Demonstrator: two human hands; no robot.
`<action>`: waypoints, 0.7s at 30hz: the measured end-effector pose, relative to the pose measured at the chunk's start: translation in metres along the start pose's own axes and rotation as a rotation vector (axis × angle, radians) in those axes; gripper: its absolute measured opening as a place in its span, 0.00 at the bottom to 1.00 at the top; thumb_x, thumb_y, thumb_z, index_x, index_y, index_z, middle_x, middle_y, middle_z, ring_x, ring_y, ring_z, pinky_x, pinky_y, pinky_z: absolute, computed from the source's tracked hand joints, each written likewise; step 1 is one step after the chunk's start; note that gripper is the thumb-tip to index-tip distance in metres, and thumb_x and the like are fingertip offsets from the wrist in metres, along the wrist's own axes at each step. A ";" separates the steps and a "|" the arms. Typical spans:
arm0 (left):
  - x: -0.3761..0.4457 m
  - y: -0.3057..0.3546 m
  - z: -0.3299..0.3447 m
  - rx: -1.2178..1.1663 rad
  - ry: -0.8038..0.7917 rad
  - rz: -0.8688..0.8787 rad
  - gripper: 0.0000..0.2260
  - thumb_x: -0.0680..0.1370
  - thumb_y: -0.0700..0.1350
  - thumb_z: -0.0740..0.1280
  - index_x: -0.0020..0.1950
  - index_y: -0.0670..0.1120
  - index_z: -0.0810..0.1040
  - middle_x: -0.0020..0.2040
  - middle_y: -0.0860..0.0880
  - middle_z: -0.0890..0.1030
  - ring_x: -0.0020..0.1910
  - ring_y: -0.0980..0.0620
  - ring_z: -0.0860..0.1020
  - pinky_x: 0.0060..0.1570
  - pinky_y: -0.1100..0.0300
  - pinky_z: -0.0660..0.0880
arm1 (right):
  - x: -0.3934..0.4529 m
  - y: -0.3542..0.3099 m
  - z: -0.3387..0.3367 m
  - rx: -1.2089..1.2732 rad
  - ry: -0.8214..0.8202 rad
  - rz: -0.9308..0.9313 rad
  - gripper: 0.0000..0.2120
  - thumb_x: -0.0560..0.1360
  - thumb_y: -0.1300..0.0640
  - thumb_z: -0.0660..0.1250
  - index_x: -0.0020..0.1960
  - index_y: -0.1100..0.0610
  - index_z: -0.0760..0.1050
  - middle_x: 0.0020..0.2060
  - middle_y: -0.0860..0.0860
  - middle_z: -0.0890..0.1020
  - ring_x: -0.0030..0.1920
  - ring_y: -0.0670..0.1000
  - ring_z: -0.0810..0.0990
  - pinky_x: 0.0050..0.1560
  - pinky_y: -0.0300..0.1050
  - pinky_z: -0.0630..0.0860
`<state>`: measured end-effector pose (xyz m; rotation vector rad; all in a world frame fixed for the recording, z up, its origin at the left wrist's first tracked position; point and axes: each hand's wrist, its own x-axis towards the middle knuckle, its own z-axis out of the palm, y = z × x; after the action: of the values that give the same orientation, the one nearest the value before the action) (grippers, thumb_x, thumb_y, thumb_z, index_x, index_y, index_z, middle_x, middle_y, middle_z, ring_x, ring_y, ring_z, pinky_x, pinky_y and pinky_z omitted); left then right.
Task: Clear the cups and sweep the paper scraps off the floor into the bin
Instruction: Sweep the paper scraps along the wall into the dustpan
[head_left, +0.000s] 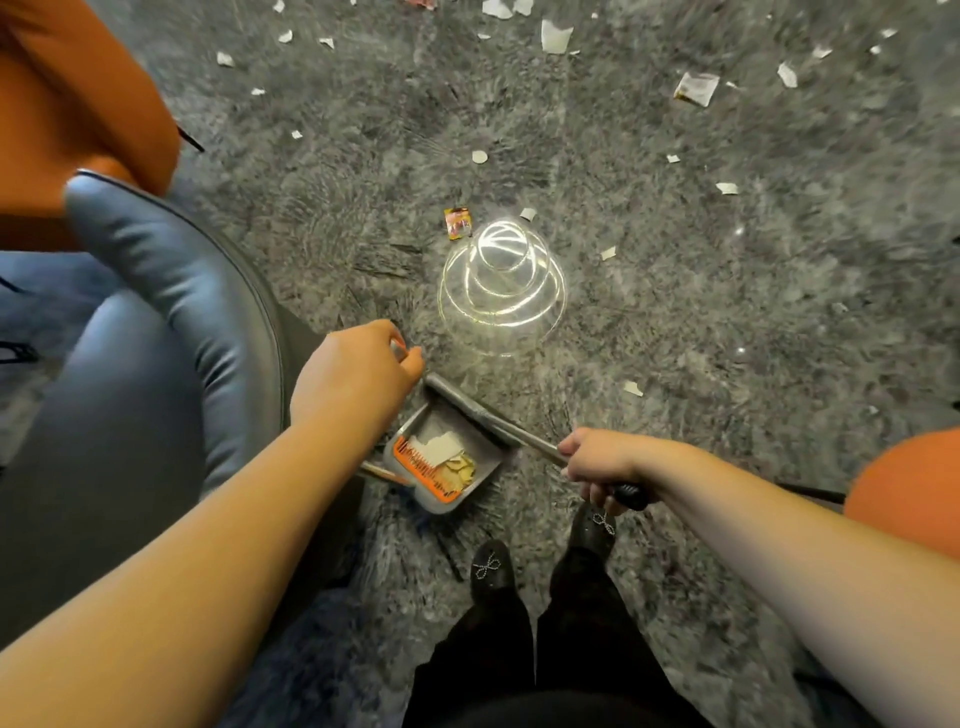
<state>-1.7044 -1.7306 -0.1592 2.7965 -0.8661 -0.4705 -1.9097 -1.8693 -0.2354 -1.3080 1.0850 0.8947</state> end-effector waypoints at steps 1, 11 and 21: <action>0.000 0.000 -0.001 0.003 0.002 0.002 0.13 0.78 0.55 0.65 0.51 0.46 0.80 0.46 0.42 0.82 0.51 0.40 0.78 0.43 0.54 0.71 | -0.004 0.003 -0.001 0.057 -0.026 0.011 0.19 0.80 0.66 0.53 0.70 0.57 0.61 0.30 0.53 0.66 0.22 0.45 0.65 0.23 0.32 0.62; 0.001 0.012 -0.014 0.018 -0.044 0.048 0.11 0.78 0.56 0.66 0.48 0.49 0.80 0.40 0.45 0.80 0.49 0.42 0.79 0.44 0.55 0.72 | -0.047 0.032 -0.022 0.275 0.024 -0.048 0.15 0.80 0.64 0.55 0.63 0.50 0.68 0.29 0.52 0.68 0.19 0.42 0.64 0.21 0.30 0.61; 0.023 0.079 -0.009 -0.001 -0.116 0.216 0.06 0.77 0.56 0.67 0.45 0.55 0.78 0.37 0.51 0.79 0.41 0.49 0.77 0.41 0.57 0.73 | -0.065 0.070 -0.078 0.464 0.212 -0.082 0.09 0.80 0.65 0.55 0.52 0.53 0.69 0.27 0.54 0.67 0.18 0.44 0.63 0.21 0.31 0.61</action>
<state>-1.7239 -1.8076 -0.1357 2.6551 -1.1754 -0.6014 -2.0030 -1.9359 -0.1897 -1.0608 1.3013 0.4120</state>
